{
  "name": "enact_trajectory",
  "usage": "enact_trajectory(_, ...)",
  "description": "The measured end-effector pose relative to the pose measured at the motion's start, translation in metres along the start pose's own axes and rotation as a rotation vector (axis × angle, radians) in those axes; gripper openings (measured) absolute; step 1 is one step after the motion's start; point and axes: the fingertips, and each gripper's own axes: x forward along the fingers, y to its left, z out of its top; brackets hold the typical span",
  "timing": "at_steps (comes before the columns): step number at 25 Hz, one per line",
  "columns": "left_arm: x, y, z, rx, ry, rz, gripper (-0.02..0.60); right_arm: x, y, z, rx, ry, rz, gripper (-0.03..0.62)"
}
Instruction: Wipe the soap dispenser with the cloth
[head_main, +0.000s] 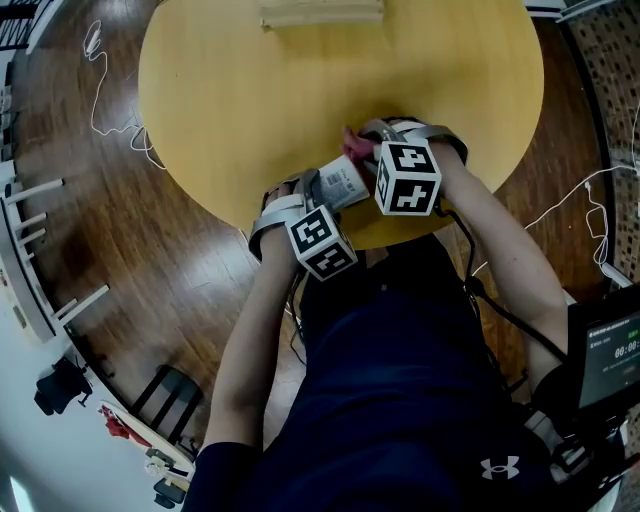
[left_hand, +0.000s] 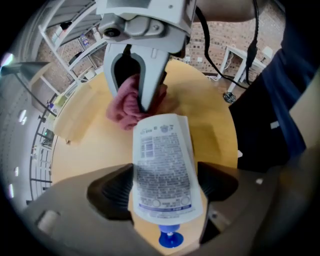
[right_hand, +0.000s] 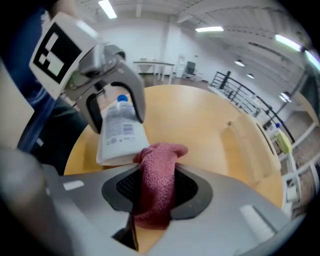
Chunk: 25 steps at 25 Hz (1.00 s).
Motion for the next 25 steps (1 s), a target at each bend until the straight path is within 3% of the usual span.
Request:
enact_trajectory(3,0.001,-0.003,0.007,-0.063,-0.031,0.010,0.416,-0.016,-0.018,-0.021,0.296,-0.104,-0.102,0.137)
enact_trajectory(7,-0.045,0.017,-0.008,-0.373,-0.221,0.035,0.437,-0.035,-0.037,-0.081,0.807,-0.224,-0.163,0.141)
enact_trajectory(9,-0.060,0.021,-0.047,-0.458,-0.237,0.026,0.437,-0.047,-0.047,-0.105,0.977,-0.236,-0.216,0.144)
enact_trajectory(11,-0.055,0.015,-0.091,-0.432,-0.184,0.002,0.436,-0.050,-0.051,-0.121,1.052,-0.212,-0.269,0.150)
enact_trajectory(13,-0.038,0.004,-0.118,-0.358,-0.140,-0.037,0.428,-0.044,-0.046,-0.129,1.066,-0.169,-0.283,0.164)
enact_trajectory(17,-0.004,-0.010,-0.114,-0.208,-0.140,-0.098,0.399,-0.034,-0.040,-0.131,1.102,-0.157,-0.274,0.258)
enact_trajectory(20,0.005,-0.012,-0.110,-0.117,-0.147,-0.106,0.345,-0.057,-0.045,-0.132,1.188,-0.236,-0.374,0.316)
enact_trajectory(22,0.002,-0.006,-0.110,-0.126,-0.187,-0.090,0.311,-0.083,-0.048,-0.129,1.225,-0.304,-0.453,0.321)
enact_trajectory(23,0.001,-0.001,-0.110,-0.148,-0.217,-0.076,0.201,-0.095,-0.047,-0.126,1.243,-0.343,-0.481,0.319)
enact_trajectory(25,0.000,0.004,-0.110,-0.179,-0.264,-0.072,0.183,-0.117,-0.044,-0.118,1.273,-0.410,-0.521,0.313)
